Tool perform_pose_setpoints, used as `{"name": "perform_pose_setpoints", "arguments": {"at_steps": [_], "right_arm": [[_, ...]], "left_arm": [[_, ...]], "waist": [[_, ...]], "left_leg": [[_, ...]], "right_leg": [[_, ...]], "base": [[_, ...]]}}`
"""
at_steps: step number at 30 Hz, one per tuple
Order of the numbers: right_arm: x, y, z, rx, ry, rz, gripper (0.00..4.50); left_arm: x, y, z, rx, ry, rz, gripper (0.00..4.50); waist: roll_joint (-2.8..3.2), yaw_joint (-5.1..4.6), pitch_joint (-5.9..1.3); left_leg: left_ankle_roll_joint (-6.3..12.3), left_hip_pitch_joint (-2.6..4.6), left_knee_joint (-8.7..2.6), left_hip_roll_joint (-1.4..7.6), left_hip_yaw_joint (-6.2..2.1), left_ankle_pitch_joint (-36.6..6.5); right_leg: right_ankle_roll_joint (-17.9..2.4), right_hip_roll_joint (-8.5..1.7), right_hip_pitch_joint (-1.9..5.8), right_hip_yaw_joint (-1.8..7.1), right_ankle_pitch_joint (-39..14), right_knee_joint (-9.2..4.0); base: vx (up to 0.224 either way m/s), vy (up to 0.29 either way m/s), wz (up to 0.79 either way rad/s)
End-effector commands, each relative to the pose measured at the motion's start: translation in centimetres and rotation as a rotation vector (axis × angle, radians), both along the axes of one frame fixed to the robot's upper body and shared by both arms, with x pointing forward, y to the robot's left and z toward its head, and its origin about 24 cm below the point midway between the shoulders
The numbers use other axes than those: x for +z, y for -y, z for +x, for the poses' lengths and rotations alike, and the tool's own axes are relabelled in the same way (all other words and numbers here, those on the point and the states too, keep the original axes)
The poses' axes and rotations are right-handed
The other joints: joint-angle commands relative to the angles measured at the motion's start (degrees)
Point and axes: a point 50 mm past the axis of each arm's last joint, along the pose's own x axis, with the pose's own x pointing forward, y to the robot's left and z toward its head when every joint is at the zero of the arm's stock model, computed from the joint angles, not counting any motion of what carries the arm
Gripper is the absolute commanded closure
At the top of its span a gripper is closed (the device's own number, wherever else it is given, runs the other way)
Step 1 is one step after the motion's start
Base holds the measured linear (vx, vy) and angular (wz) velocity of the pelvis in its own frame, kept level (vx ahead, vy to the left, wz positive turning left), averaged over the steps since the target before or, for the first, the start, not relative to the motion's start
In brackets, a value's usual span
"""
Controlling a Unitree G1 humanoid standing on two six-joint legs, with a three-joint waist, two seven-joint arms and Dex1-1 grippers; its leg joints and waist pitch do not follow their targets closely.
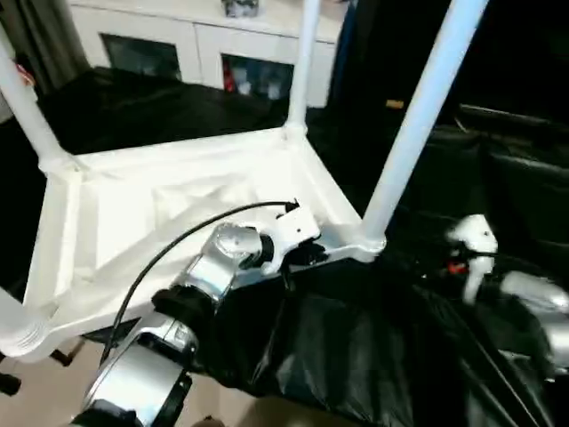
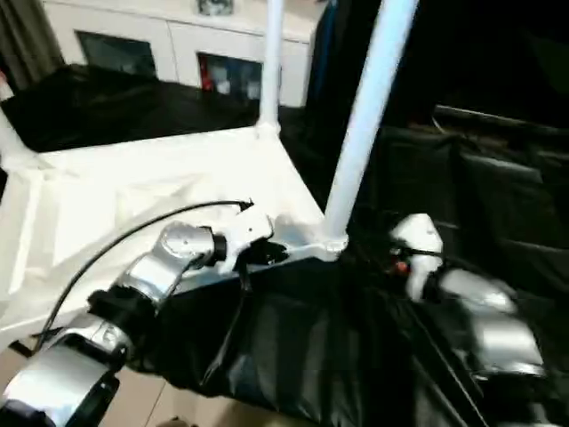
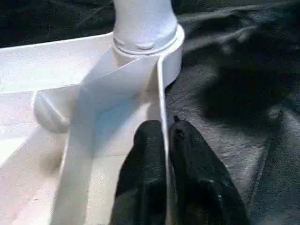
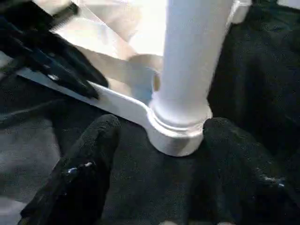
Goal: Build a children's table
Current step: Rotate leg to tighten
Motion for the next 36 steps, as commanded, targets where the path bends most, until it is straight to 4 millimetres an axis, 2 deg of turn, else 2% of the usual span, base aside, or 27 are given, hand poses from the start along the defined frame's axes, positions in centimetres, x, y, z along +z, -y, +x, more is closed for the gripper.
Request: {"name": "perform_pose_setpoints", "arguments": {"at_steps": [1,4,5,8,9,11,12,14,15,16,17,18,19,20,21,22,23,24,27,29,31,33,34,35,36], "right_arm": [[0.3,-0.9,-0.3,0.058,-0.003,0.018,1.27],[0.2,-2.9,-0.1,0.103,0.009,0.044,1.27],[0.2,-2.9,-0.1,0.103,0.009,0.044,1.27],[0.2,-4.3,0.4,0.113,0.022,0.071,1.27],[0.2,-4.6,0.5,0.118,0.023,0.076,1.27],[0.0,-5.9,1.1,0.101,0.027,0.101,1.27],[-0.3,-7.0,1.8,0.068,0.021,0.119,1.27],[-0.4,-7.6,2.1,0.058,0.019,0.123,1.27],[-0.4,-7.7,2.2,0.056,0.018,0.123,1.27],[-0.5,-8.3,2.5,0.045,0.017,0.127,1.27],[-0.6,-8.9,2.8,0.038,0.012,0.139,1.27],[-0.6,-10.6,3.5,0.03,0.004,0.171,1.27],[-0.6,-11.7,3.9,0.019,-0.006,0.19,1.27],[-0.6,-11.7,3.9,0.019,-0.006,0.19,1.27],[-0.6,-12.5,4.3,0.001,-0.014,0.202,1.27],[-0.6,-13.5,5.0,-0.041,-0.016,0.211,1.27],[-0.8,-14.2,5.8,-0.123,-0.029,0.212,1.27],[-0.9,-14.9,6.6,-0.211,-0.042,0.21,1.27],[-1.2,-14.8,7.5,-0.339,-0.052,0.194,1.27],[-1.4,-14.0,8.2,-0.47,-0.096,0.22,1.27],[-1.5,-13.6,8.5,-0.514,-0.1,0.223,1.27],[-1.5,-12.6,8.9,-0.582,-0.108,0.238,1.27],[-1.5,-11.4,9.2,-0.629,-0.101,0.238,1.27],[-1.5,-11.4,9.2,-0.629,-0.101,0.238,1.27],[-1.6,-10.4,9.4,-0.682,-0.098,0.233,1.27]], "left_arm": [[0.6,0.1,-0.2,-0.032,-0.014,-0.027,3.59],[1.8,-0.8,-0.3,-0.045,-0.052,-0.052,3.36],[1.8,-0.8,-0.3,-0.045,-0.052,-0.052,3.36],[2.7,-2.4,-1.0,-0.095,-0.109,-0.037,3.01],[2.8,-2.8,-1.2,-0.109,-0.122,-0.03,2.93],[3.2,-4.4,-2.4,-0.156,-0.176,0.01,2.85],[3.2,-5.6,-3.2,-0.165,-0.21,0.054,2.65],[3.1,-6.0,-3.5,-0.161,-0.221,0.074,2.56],[3.0,-6.1,-3.6,-0.16,-0.224,0.077,2.4],[3.0,-6.5,-3.9,-0.155,-0.234,0.091,2.3],[2.9,-6.8,-4.1,-0.15,-0.245,0.095,2.21],[2.8,-7.5,-4.7,-0.129,-0.266,0.106,2.21],[2.8,-7.9,-4.9,-0.107,-0.268,0.115,2.11],[2.8,-7.9,-4.9,-0.107,-0.268,0.115,2.01],[2.6,-8.2,-5.0,-0.089,-0.268,0.127,1.9],[2.4,-8.6,-5.0,-0.057,-0.262,0.154,1.81],[2.1,-9.0,-5.0,-0.031,-0.258,0.187,1.7],[1.9,-9.4,-5.1,-0.005,-0.256,0.221,1.7],[2.1,-9.5,-5.4,0.012,-0.266,0.239,1.47],[2.4,-9.7,-5.5,0.03,-0.256,0.259,1.32],[2.5,-9.8,-5.6,0.04,-0.255,0.265,1.18],[2.6,-10.1,-5.6,0.059,-0.24,0.283,1.03],[2.8,-10.3,-5.4,0.071,-0.225,0.3,0.95],[2.8,-10.3,-5.4,0.071,-0.225,0.3,0.95],[2.9,-10.5,-5.3,0.08,-0.215,0.309,0.7]], "waist": [[-1.03,0.48,-3.02],[-1.02,0.42,-3.16],[-1.02,0.42,-3.16],[-0.75,0.33,-3.23],[-0.75,0.14,-3.15],[-0.54,0.1,-3.02],[-0.34,-0.23,-3.01],[0.06,-0.6,-3.02],[0.14,-0.66,-2.97],[0.43,-0.35,-3.06],[0.41,-0.43,-2.95],[0.32,-0.53,-3.02],[0.28,-0.73,-2.9],[0.28,-0.79,-2.93],[0.41,-0.85,-2.9],[-0.03,-0.86,-2.88],[0.05,-0.97,-2.92],[0.18,-0.88,-2.78],[0.07,-0.93,-2.67],[0.15,-0.86,-2.75],[0.21,-0.8,-2.75],[0.13,-0.81,-2.88],[0.28,-0.73,-2.87],[0.2,-0.71,-2.84],[0.21,-0.6,-2.95]], "left_leg": [[5.52,-0.08,-3.46,2.11,-0.32,-12.82],[5.35,-0.01,-3.33,2.18,-0.24,-11.47],[5.35,-0.01,-3.33,2.18,-0.24,-11.47],[4.68,0.15,-3.41,2.28,-0.23,-9.99],[4.56,-0.05,-3.54,2.24,-0.28,-9.81],[4.33,0.24,-3.46,2.14,-0.06,-10.7],[3.07,0.05,-3.88,2.24,-0.24,-10.61],[1.92,0.56,-3.89,2.22,-0.16,-11.55],[1.7,0.57,-3.92,2.17,-0.13,-11.86],[1.08,1.0,-3.83,2.25,-0.02,-12.27],[0.98,0.97,-3.89,2.21,0.03,-12.54],[0.17,0.46,-4.12,2.15,-0.19,-12.11],[0.16,0.43,-4.12,1.97,-0.05,-12.52],[-0.23,0.52,-4.11,2.05,-0.17,-12.76],[-0.63,0.66,-4.11,2.01,-0.12,-13.0],[-0.61,0.56,-4.13,1.97,-0.07,-13.12],[-1.12,0.68,-4.15,2.02,-0.1,-12.95],[-2.05,0.64,-4.28,1.85,-0.24,-13.39],[-3.3,0.94,-4.37,1.91,-0.18,-14.92],[-3.44,1.18,-4.26,1.81,-0.07,-14.76],[-3.59,1.05,-4.21,1.64,-0.02,-14.85],[-3.3,0.96,-4.11,1.65,-0.02,-14.24],[-3.18,0.97,-4.07,1.61,0.0,-14.11],[-3.09,0.99,-4.03,1.57,0.07,-14.11],[-3.02,0.98,-3.97,1.54,0.08,-13.43]], "right_leg": [[-10.41,-3.44,2.94,2.04,-18.09,-4.06],[-11.92,-3.28,2.81,2.06,-13.75,-3.53],[-11.92,-3.28,2.81,2.06,-13.75,-3.53],[-13.67,-3.31,2.89,2.1,-10.14,-2.77],[-13.74,-3.28,3.01,2.11,-10.19,-2.67],[-13.48,-3.03,2.72,2.17,-11.02,-2.99],[-13.33,-3.12,2.79,2.19,-11.79,-2.6],[-13.36,-2.92,2.43,2.22,-11.95,-2.68],[-13.48,-2.88,2.43,2.26,-11.9,-2.71],[-13.57,-2.89,2.23,2.32,-11.52,-2.72],[-13.69,-2.81,2.13,2.4,-11.12,-2.74],[-13.73,-2.92,2.63,2.37,-10.48,-2.2],[-13.45,-2.71,2.46,2.4,-11.02,-2.4],[-13.27,-2.95,2.51,2.41,-11.65,-2.35],[-13.22,-2.93,2.35,2.47,-11.96,-2.42],[-12.94,-2.87,2.47,2.47,-12.2,-2.51],[-12.97,-3.06,2.12,2.61,-12.39,-2.33],[-12.46,-3.1,2.29,2.62,-14.22,-2.43],[-11.22,-3.05,2.04,2.76,-15.96,-2.45],[-10.96,-2.77,1.9,2.78,-14.64,-2.28],[-10.66,-2.54,1.97,2.65,-13.35,-2.14],[-10.59,-2.63,2.15,2.67,-12.05,-1.96],[-10.56,-2.57,2.11,2.69,-11.72,-1.96],[-10.53,-2.53,2.06,2.69,-11.62,-2.0],[-10.7,-2.48,2.12,2.63,-10.86,-1.83]], "base": [[0.0,0.0,0.0],[0.0,0.0,0.0],[0.0,0.0,0.0],[0.0,0.0,0.0],[0.0,0.0,0.0],[0.0,0.0,0.0],[0.0,0.0,0.0],[0.0,0.0,0.0],[0.0,0.0,0.0],[0.0,0.0,0.0],[0.0,0.0,0.0],[0.0,0.0,0.0],[0.0,0.0,0.0],[0.0,0.0,0.0],[0.0,0.0,0.0],[0.0,0.0,0.0],[0.0,0.0,0.0],[0.0,0.0,0.0],[0.0,0.0,0.0],[0.0,0.0,0.0],[0.0,0.0,0.0],[0.0,0.0,0.0],[0.0,0.0,0.0],[0.0,0.0,0.0],[0.0,0.0,0.0]]}}
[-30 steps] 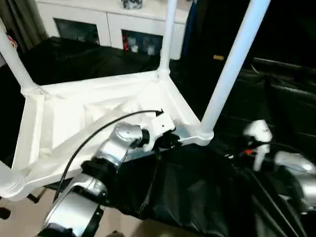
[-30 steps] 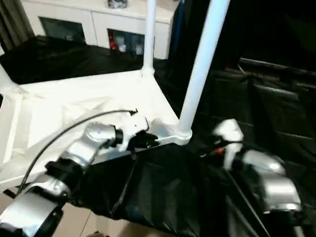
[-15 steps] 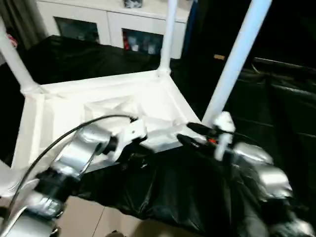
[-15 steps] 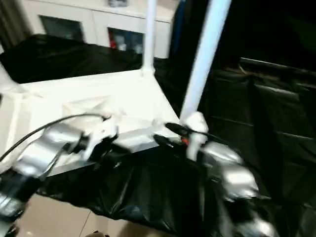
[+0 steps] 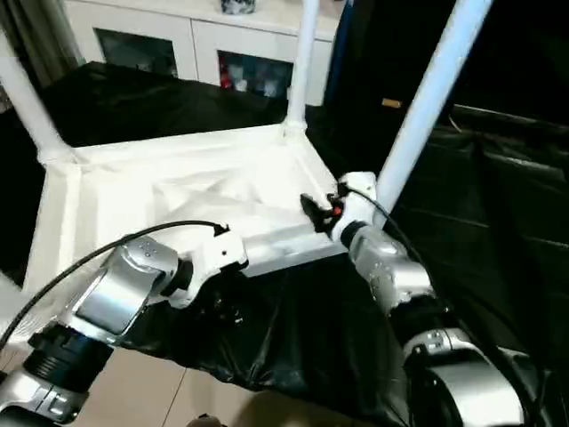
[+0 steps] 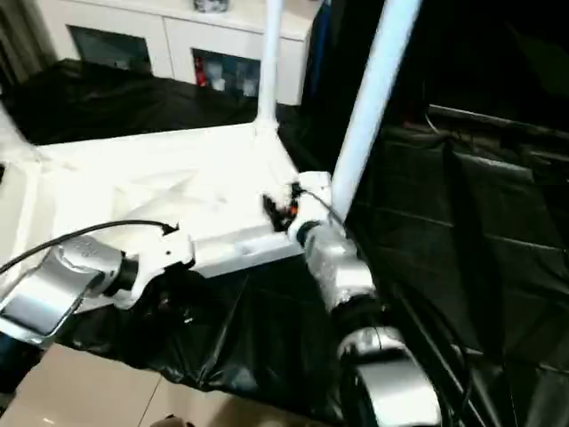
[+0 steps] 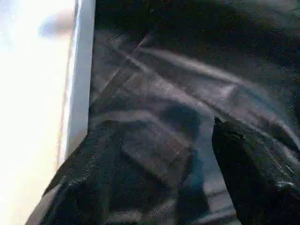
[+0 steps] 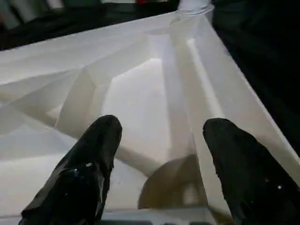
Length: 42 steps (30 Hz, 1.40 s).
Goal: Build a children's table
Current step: Rotate leg to tighten, then rotate table base
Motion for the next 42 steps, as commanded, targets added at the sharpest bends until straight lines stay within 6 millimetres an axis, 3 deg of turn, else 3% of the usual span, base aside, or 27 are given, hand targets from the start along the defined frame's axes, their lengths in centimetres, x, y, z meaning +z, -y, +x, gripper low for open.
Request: {"name": "perform_pose_setpoints", "arguments": {"at_steps": [1,6,9,12,14,16,17,19,20,21,25,27,32,34,36,37,40,42], "right_arm": [[-0.3,3.7,0.4,-0.16,-0.012,-0.006,1.27],[-0.2,6.3,0.7,-0.253,-0.007,-0.028,1.27],[-0.1,9.1,0.6,-0.331,0.003,-0.07,1.27],[0.1,10.4,0.5,-0.362,0.01,-0.087,1.27],[0.2,12.1,0.3,-0.399,0.019,-0.107,1.27],[0.3,13.7,-0.1,-0.427,0.027,-0.131,1.27],[0.3,13.9,-0.1,-0.43,0.029,-0.137,1.27],[0.4,14.6,-0.4,-0.42,0.044,-0.15,1.27],[0.5,14.8,-0.6,-0.39,0.061,-0.154,1.27],[0.6,14.7,-0.6,-0.377,0.067,-0.154,1.27],[1.0,13.5,-1.1,-0.242,0.129,-0.141,1.27],[0.8,12.2,-2.4,-0.11,0.158,-0.154,1.27],[0.3,10.8,-5.2,0.042,0.164,-0.168,1.27],[0.1,10.4,-6.3,0.08,0.156,-0.168,1.27],[-0.4,10.0,-7.7,0.128,0.14,-0.18,1.27],[-0.4,9.9,-7.9,0.134,0.136,-0.182,1.27],[-0.8,9.7,-9.6,0.139,0.098,-0.191,1.27],[-1.0,9.5,-10.2,0.115,0.076,-0.181,1.27]], "left_arm": [[0.6,-1.0,0.5,0.048,0.06,0.063,0.7],[1.1,-1.2,1.1,0.088,0.116,0.073,0.38],[1.4,-1.0,2.3,0.142,0.198,0.046,0.02],[1.4,-0.8,2.8,0.165,0.234,0.034,0.02],[1.4,-0.6,3.1,0.192,0.271,0.005,0.02],[1.3,-0.1,3.2,0.216,0.292,-0.04,0.02],[1.3,0.0,3.2,0.218,0.296,-0.05,0.02],[1.3,0.6,3.1,0.249,0.323,-0.126,0.02],[1.3,1.2,2.8,0.262,0.36,-0.195,0.02],[1.3,1.4,2.7,0.267,0.372,-0.218,0.02],[1.3,2.0,1.9,0.367,0.456,-0.378,0.02],[0.3,1.6,0.8,0.492,0.484,-0.388,0.02],[-0.2,0.3,-0.7,0.717,0.543,-0.464,0.02],[-0.4,0.0,-1.3,0.766,0.558,-0.472,0.02],[-1.0,-0.2,-2.5,0.784,0.564,-0.471,0.02],[-1.1,-0.3,-2.7,0.792,0.562,-0.469,0.02],[-2.0,-0.8,-4.0,0.883,0.554,-0.443,0.02],[-2.0,-1.9,-4.6,0.976,0.618,-0.411,0.02]], "waist": [[1.5,-0.29,-3.66],[1.12,0.46,-3.88],[1.31,0.62,-4.03],[0.95,0.68,-4.03],[0.89,0.64,-4.05],[1.34,0.75,-4.12],[1.02,0.74,-4.08],[1.08,0.67,-4.07],[1.69,0.47,-3.99],[1.07,0.31,-4.04],[1.12,0.16,-4.09],[0.76,-0.47,-3.63],[1.01,-0.52,-3.43],[1.09,-0.42,-3.04],[1.28,-0.39,-3.1],[1.21,-0.3,-3.09],[1.8,-0.32,-2.99],[1.69,-0.48,-2.94]], "left_leg": [[-2.52,0.91,-4.0,1.33,-0.02,-13.28],[-2.26,0.86,-3.59,1.2,0.22,-11.73],[-2.1,0.86,-3.32,1.04,0.34,-10.99],[-1.59,0.2,-3.27,0.93,0.23,-11.29],[-1.47,0.18,-3.21,0.98,0.17,-11.45],[-1.5,0.21,-3.1,1.03,0.12,-11.9],[-1.41,0.2,-3.02,1.02,0.17,-12.03],[-1.26,-0.04,-2.98,0.96,0.11,-12.22],[-1.15,-0.21,-2.94,0.94,0.01,-13.06],[-0.63,-0.5,-2.91,0.94,-0.03,-12.95],[0.81,-0.64,-2.89,1.15,-0.06,-12.59],[1.84,-1.02,-3.18,1.5,-0.21,-13.84],[1.29,-0.25,-3.37,1.55,-0.21,-17.91],[1.05,-0.39,-3.66,1.78,-0.39,-19.69],[0.88,-0.25,-3.74,1.68,-0.61,-21.14],[0.91,-0.33,-3.78,1.8,-0.59,-21.12],[0.54,-0.37,-3.93,1.77,-0.72,-22.13],[0.53,-0.5,-3.93,1.67,-0.7,-22.7]], "right_leg": [[-10.55,-2.48,2.35,2.51,-9.65,-2.74],[-11.29,-2.16,2.47,2.42,-6.06,-2.29],[-11.6,-1.97,2.44,2.32,-4.15,-2.23],[-11.39,-2.16,2.98,2.3,-5.19,-2.27],[-11.06,-2.27,2.98,2.27,-6.14,-2.34],[-10.91,-2.3,2.98,2.22,-6.67,-2.41],[-10.98,-2.21,2.93,2.17,-6.53,-2.48],[-11.1,-2.18,3.08,2.1,-6.52,-2.49],[-11.22,-2.18,3.19,2.07,-6.81,-2.69],[-11.18,-2.28,3.52,2.0,-6.93,-2.83],[-11.21,-2.36,3.44,1.94,-8.08,-2.95],[-9.54,-2.18,3.53,1.83,-11.0,-3.5],[-7.56,-1.87,2.44,1.93,-19.58,-4.64],[-6.5,-1.81,2.44,1.97,-20.61,-4.98],[-5.29,-1.76,2.24,1.95,-22.61,-5.3],[-5.01,-1.85,2.27,2.01,-22.3,-5.37],[-4.64,-1.68,2.1,2.14,-21.98,-5.38],[-4.45,-1.58,2.07,2.11,-21.69,-5.53]], "base": [[0.0,0.0,0.0],[0.0,0.0,0.0],[0.0,0.0,0.0],[0.0,0.0,0.0],[0.0,0.0,0.0],[0.0,0.0,0.0],[0.0,0.0,0.0],[0.0,0.0,0.0],[0.0,0.0,0.0],[0.0,0.0,0.0],[0.0,0.0,0.0],[0.0,0.0,0.0],[0.0,0.0,0.0],[0.0,0.0,0.0],[0.0,0.0,0.0],[0.0,0.0,0.0],[0.0,0.0,0.0],[0.0,0.0,0.0]]}}
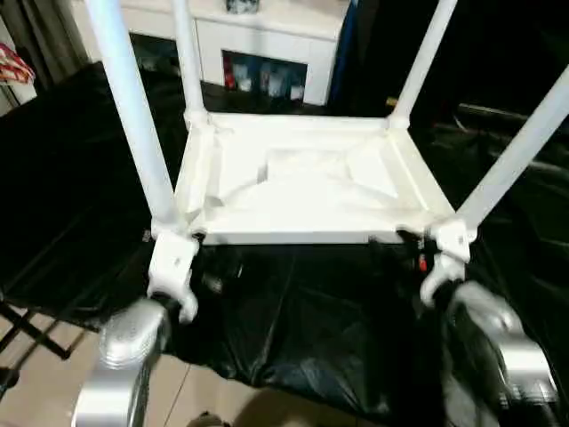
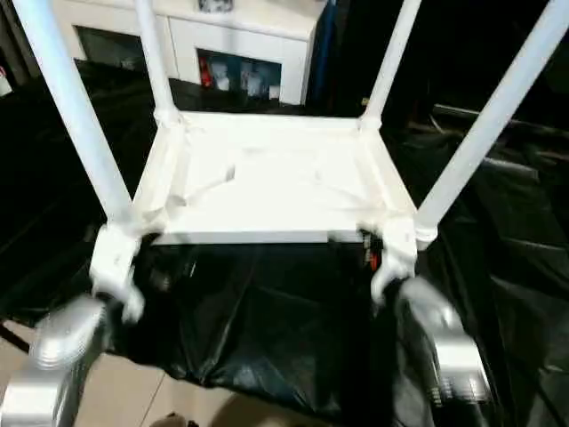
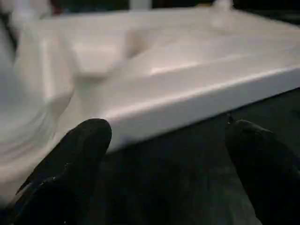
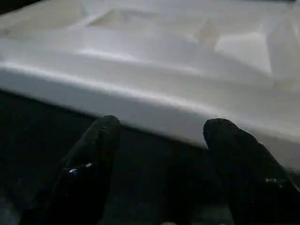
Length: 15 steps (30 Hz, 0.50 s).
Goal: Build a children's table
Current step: Rotate table base
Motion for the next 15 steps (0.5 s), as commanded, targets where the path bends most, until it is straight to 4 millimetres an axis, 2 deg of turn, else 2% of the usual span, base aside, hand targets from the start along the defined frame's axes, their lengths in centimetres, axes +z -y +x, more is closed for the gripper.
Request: {"name": "perform_pose_setpoints", "arguments": {"at_steps": [1,7,9,11,12,14,15], "right_arm": [[0.6,-0.2,-0.1,-0.011,0.005,-0.003,1.27],[0.2,-1.1,-0.9,-0.01,-0.022,-0.003,1.27],[0.1,-1.1,-0.9,-0.019,-0.03,-0.008,1.27],[0.0,-1.0,-0.8,-0.037,-0.049,-0.018,1.27],[-0.2,-1.0,-0.8,-0.04,-0.064,-0.029,1.27],[-0.3,-1.0,-0.8,-0.039,-0.072,-0.041,1.27],[-0.6,-0.9,-0.7,-0.041,-0.083,-0.053,1.27]], "left_arm": [[1.0,-0.9,-0.1,0.09,0.07,0.027,0.02],[1.9,-2.3,-0.5,0.241,0.155,0.037,0.02],[2.1,-2.5,-0.2,0.253,0.168,0.046,0.02],[2.3,-3.0,0.7,0.277,0.185,0.061,0.02],[2.4,-3.4,1.3,0.293,0.193,0.066,0.02],[2.5,-3.6,1.7,0.298,0.196,0.064,0.02],[2.5,-3.8,2.2,0.3,0.197,0.063,0.02]], "waist": [[0.92,0.1,-2.96],[0.82,-0.07,-2.69],[0.68,-0.08,-2.76],[0.9,-0.02,-2.88],[0.66,0.02,-2.92],[0.86,0.08,-3.01],[0.67,0.18,-3.04]], "left_leg": [[0.14,0.29,-4.51,1.09,-0.44,-23.33],[0.12,0.46,-4.3,0.74,-0.66,-25.47],[0.08,0.37,-4.32,0.71,-0.7,-25.14],[-0.07,0.4,-4.31,0.67,-0.69,-24.54],[-0.14,0.7,-4.22,0.61,-0.6,-24.73],[-0.31,0.42,-4.39,0.7,-0.78,-23.86],[-0.27,0.21,-4.41,0.63,-0.78,-23.03]], "right_leg": [[-4.81,-2.24,1.95,1.96,-21.86,-5.27],[-1.71,-2.31,1.45,1.72,-28.99,-6.22],[-1.21,-2.22,1.41,1.71,-28.99,-6.19],[-1.11,-2.17,1.39,1.76,-27.86,-6.04],[-1.09,-2.04,1.2,1.76,-27.46,-6.06],[-1.35,-2.27,1.57,1.8,-25.99,-5.73],[-1.46,-2.28,1.72,1.78,-25.22,-5.61]], "base": [[0.0,0.0,0.0],[0.0,0.0,0.0],[0.0,0.0,0.0],[0.0,0.0,0.0],[0.0,0.0,0.0],[0.0,0.0,0.0],[0.0,0.0,0.0]]}}
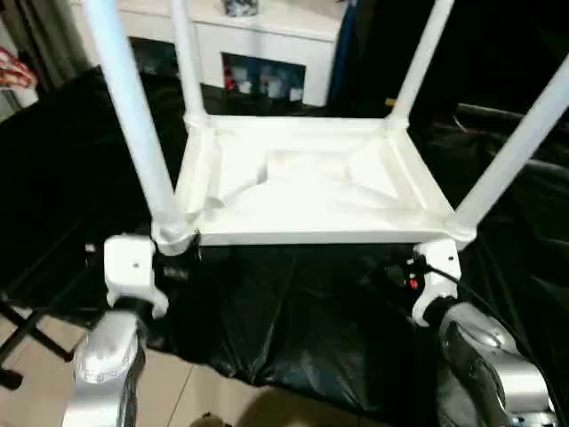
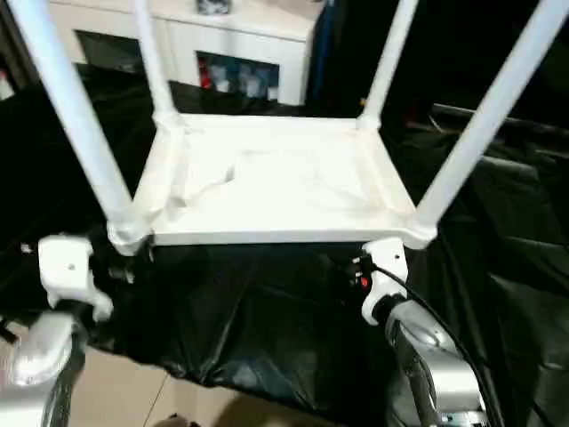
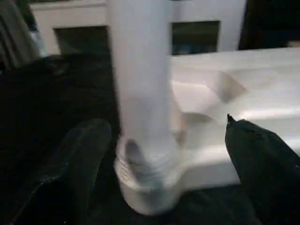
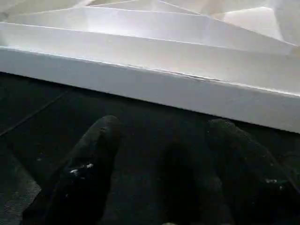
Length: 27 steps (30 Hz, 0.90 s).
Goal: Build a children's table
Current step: Rotate table base
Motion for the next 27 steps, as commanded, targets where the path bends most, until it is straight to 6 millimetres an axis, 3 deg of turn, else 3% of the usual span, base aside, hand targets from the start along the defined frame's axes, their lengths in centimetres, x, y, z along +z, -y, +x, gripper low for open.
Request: {"name": "perform_pose_setpoints", "arguments": {"at_steps": [1,2,3,5,6,9,11,12,14,15,18,19,24,27], "right_arm": [[-0.1,0.3,0.3,-0.008,-0.018,-0.039,1.27],[-0.3,0.3,0.5,-0.01,-0.021,-0.046,1.27],[-0.3,0.3,0.6,-0.011,-0.022,-0.049,1.27],[-0.6,0.2,1.0,-0.012,-0.03,-0.051,1.27],[-0.8,0.2,1.2,-0.014,-0.037,-0.055,1.27],[-1.3,0.4,1.8,-0.019,-0.061,-0.081,1.27],[-1.5,0.5,2.1,-0.026,-0.068,-0.084,1.27],[-1.7,0.8,2.5,-0.051,-0.084,-0.099,1.27],[-1.9,1.0,2.8,-0.064,-0.092,-0.106,1.27],[-2.1,1.4,3.1,-0.083,-0.106,-0.116,1.27],[-2.4,1.7,3.5,-0.085,-0.121,-0.127,1.27],[-2.5,1.7,3.7,-0.084,-0.123,-0.131,1.27],[-2.5,1.4,4.5,-0.074,-0.116,-0.126,1.27],[-2.6,0.3,5.0,-0.03,-0.114,-0.108,1.27]], "left_arm": [[0.0,-0.5,0.9,0.01,-0.004,0.003,0.02],[0.0,-0.6,1.6,-0.009,-0.016,-0.003,0.02],[0.0,-0.7,2.0,-0.022,-0.023,-0.006,0.02],[0.4,-1.1,3.4,-0.044,-0.021,-0.023,0.02],[0.5,-1.2,4.0,-0.06,-0.021,-0.032,0.02],[1.0,-1.0,5.9,-0.177,-0.031,-0.092,0.02],[1.1,-0.9,6.4,-0.235,-0.037,-0.131,0.02],[1.2,-0.4,6.5,-0.379,-0.051,-0.177,0.02],[1.2,-0.2,6.5,-0.457,-0.058,-0.197,0.02],[1.0,0.1,6.2,-0.599,-0.097,-0.22,0.02],[0.6,0.5,5.5,-0.785,-0.174,-0.25,0.02],[0.6,0.8,5.2,-0.854,-0.2,-0.26,0.02],[1.3,2.1,3.7,-1.084,-0.275,-0.326,0.02],[2.0,4.2,1.9,-1.258,-0.292,-0.344,0.02]], "waist": [[0.37,0.2,-2.8],[0.06,0.15,-2.86],[0.23,0.35,-3.04],[-0.07,0.42,-3.05],[0.19,0.49,-3.32],[0.13,0.79,-3.57],[-0.01,0.89,-3.69],[-0.31,0.86,-3.69],[0.04,1.03,-3.79],[-0.54,1.1,-3.66],[-0.03,1.51,-3.4],[-0.25,1.58,-3.33],[-0.16,1.46,-3.29],[-0.57,1.0,-3.24]], "left_leg": [[-0.34,0.43,-4.32,0.66,-0.48,-22.98],[-0.3,0.31,-4.3,0.54,-0.46,-22.41],[-0.34,0.44,-4.27,0.6,-0.5,-21.44],[-0.27,0.29,-4.22,0.47,-0.32,-20.23],[-0.47,0.4,-4.18,0.62,-0.41,-19.23],[-0.73,0.5,-3.88,0.44,-0.08,-15.9],[-0.63,0.35,-3.77,0.56,-0.04,-13.82],[-0.31,0.39,-3.73,0.64,0.14,-12.99],[-0.31,0.6,-3.65,0.61,0.28,-11.79],[-0.23,0.62,-3.68,0.64,0.4,-11.96],[-0.81,1.25,-3.93,0.95,0.5,-14.63],[-1.01,1.37,-3.93,0.93,0.6,-15.35],[-2.13,1.17,-4.29,1.08,0.3,-17.62],[-2.02,0.8,-4.31,1.1,0.27,-17.46]], "right_leg": [[-1.71,-2.31,1.46,1.87,-24.71,-5.54],[-2.08,-2.38,1.59,1.87,-23.79,-5.39],[-2.78,-2.53,1.63,1.95,-22.27,-5.09],[-3.55,-2.53,1.75,1.98,-20.62,-4.89],[-4.53,-2.68,1.93,2.04,-18.56,-4.52],[-7.0,-2.69,2.02,2.13,-13.23,-3.74],[-8.47,-2.9,2.47,2.17,-9.64,-3.23],[-9.21,-2.92,2.51,2.21,-8.83,-3.15],[-10.17,-3.02,2.41,2.25,-8.61,-2.98],[-10.39,-3.13,2.46,2.25,-9.26,-2.92],[-10.18,-3.15,1.94,2.38,-12.79,-3.27],[-10.16,-3.26,1.81,2.4,-13.66,-3.38],[-10.2,-3.42,2.18,2.39,-15.06,-3.14],[-10.2,-3.43,2.47,2.42,-15.6,-3.14]], "base": [[0.0,0.0,0.0],[0.0,0.0,0.0],[0.0,0.0,0.0],[0.0,0.0,0.0],[0.0,0.0,0.0],[0.0,0.0,0.0],[0.0,0.0,0.0],[0.0,0.0,0.0],[0.0,0.0,0.0],[0.0,0.0,0.0],[0.0,0.0,0.0],[0.0,0.0,0.0],[0.0,0.0,0.0],[0.0,0.0,0.0]]}}
